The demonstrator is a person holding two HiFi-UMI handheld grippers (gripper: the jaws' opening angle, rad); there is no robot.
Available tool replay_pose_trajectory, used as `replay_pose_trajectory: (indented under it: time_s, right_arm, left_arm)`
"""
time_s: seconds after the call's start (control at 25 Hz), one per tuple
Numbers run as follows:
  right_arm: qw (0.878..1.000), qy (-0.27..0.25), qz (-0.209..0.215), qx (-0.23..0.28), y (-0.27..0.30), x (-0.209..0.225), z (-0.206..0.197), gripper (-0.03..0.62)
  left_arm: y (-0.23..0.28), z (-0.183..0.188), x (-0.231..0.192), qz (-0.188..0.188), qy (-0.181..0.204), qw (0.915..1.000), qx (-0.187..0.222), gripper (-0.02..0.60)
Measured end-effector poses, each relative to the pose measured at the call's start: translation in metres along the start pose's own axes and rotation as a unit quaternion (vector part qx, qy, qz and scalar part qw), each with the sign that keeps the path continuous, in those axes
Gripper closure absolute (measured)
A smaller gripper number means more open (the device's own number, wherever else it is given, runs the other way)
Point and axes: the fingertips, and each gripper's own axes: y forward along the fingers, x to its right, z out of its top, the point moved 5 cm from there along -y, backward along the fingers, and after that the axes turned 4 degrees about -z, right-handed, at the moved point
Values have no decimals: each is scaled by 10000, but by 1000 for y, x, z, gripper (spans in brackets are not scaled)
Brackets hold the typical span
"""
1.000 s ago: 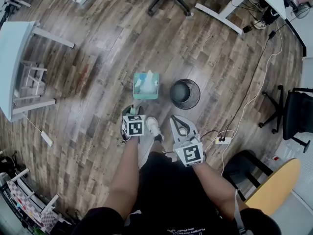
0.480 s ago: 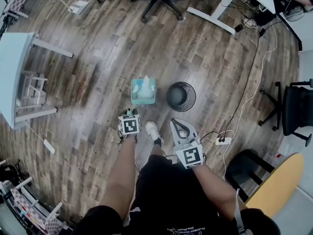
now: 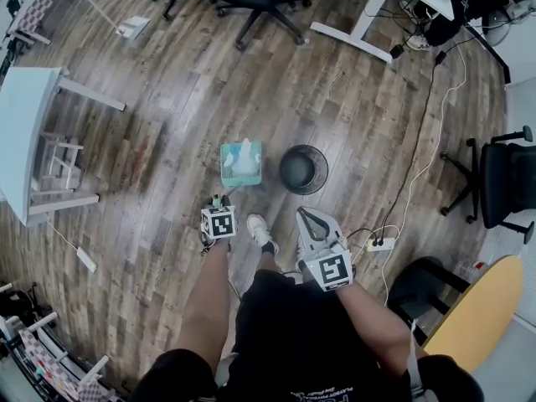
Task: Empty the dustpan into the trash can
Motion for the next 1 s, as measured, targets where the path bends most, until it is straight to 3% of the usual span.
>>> replay_pose_trajectory:
  time_s: [0.4,0.8,1.0]
  right_arm:
    - [9993,-121,28,357,-47,13,10,569]
    - [9946,-634,410,706,-96,26,11,569]
    - [9957,-656,272,591,-111,23,16,569]
  left_arm:
    - [-84,-15,37,347,270,9970,636,485]
    - [-191,-45,82,569,959,9880,1066,485]
    - [-230,-66,97,645,1483,9788,1259,484]
